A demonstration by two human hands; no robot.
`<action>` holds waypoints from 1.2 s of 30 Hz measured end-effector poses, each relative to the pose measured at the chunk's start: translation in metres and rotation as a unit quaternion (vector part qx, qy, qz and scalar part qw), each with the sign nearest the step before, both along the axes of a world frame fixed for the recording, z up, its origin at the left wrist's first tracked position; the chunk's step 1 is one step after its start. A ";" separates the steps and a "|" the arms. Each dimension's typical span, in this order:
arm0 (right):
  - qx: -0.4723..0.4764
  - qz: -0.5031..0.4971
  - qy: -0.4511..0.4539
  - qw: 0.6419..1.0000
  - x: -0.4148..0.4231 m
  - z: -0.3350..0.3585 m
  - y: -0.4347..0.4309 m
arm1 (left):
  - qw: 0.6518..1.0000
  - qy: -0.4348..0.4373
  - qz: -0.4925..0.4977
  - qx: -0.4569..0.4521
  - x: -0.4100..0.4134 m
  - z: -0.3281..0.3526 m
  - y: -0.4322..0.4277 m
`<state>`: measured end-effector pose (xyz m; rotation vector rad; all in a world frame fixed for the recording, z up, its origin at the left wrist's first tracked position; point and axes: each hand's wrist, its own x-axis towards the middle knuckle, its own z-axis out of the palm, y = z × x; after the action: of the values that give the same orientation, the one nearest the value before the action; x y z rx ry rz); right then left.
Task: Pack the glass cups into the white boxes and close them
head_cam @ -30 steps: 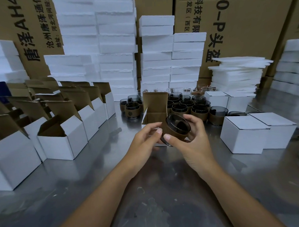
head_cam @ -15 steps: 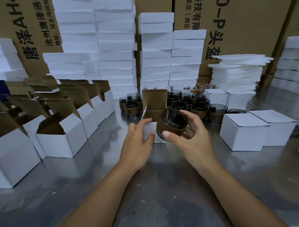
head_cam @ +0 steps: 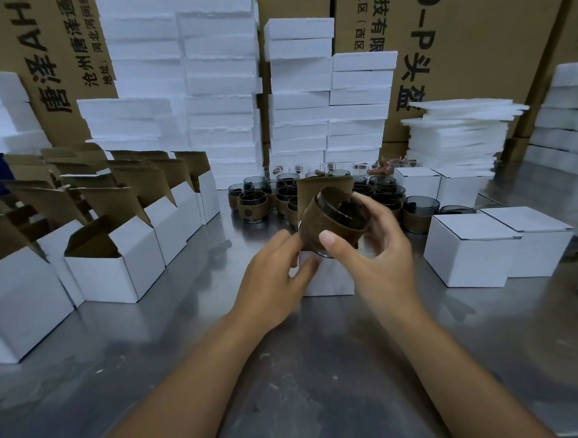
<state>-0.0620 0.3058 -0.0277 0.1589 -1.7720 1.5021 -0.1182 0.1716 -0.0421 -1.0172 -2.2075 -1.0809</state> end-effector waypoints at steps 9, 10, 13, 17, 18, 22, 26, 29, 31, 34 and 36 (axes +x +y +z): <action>0.063 -0.083 0.031 0.994 0.004 0.001 0.001 | 0.999 0.049 -0.007 -0.010 0.006 0.003 0.001; 0.088 -0.094 0.039 0.991 0.005 0.002 0.000 | 0.999 0.051 -0.007 -0.010 0.005 0.003 0.001; 0.146 -0.130 0.045 0.980 0.006 0.003 -0.002 | 0.998 0.062 -0.011 -0.003 0.005 0.004 0.001; 0.188 -0.155 -0.002 0.970 0.003 -0.003 -0.001 | 0.997 0.077 -0.014 0.011 0.005 0.003 0.001; 0.192 -0.154 -0.014 0.969 0.003 -0.005 0.000 | 0.997 0.077 -0.015 0.011 0.005 0.002 0.001; 0.192 -0.131 -0.023 0.972 0.004 -0.003 0.002 | 0.997 0.071 -0.020 0.017 0.005 0.003 0.001; 0.217 -0.113 -0.054 0.968 0.004 -0.003 0.002 | 0.998 0.065 -0.018 0.010 0.005 0.002 0.000; 0.230 -0.116 -0.066 0.964 0.003 -0.003 0.002 | 0.998 0.054 -0.020 0.004 0.004 0.002 0.000; 0.239 -0.124 -0.076 0.960 0.002 -0.002 0.003 | 0.998 0.052 -0.027 0.001 0.004 0.002 -0.001; 0.248 -0.115 -0.093 0.957 0.000 -0.004 0.005 | 0.998 0.052 -0.030 -0.005 0.005 0.002 -0.001; 0.251 -0.105 -0.096 0.958 -0.001 -0.006 0.006 | 0.998 0.054 -0.028 -0.008 0.004 0.001 -0.001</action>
<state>-0.0630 0.3117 -0.0339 0.0755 -2.2257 0.9206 -0.1145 0.1708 -0.0408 -1.1239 -2.1168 -1.0084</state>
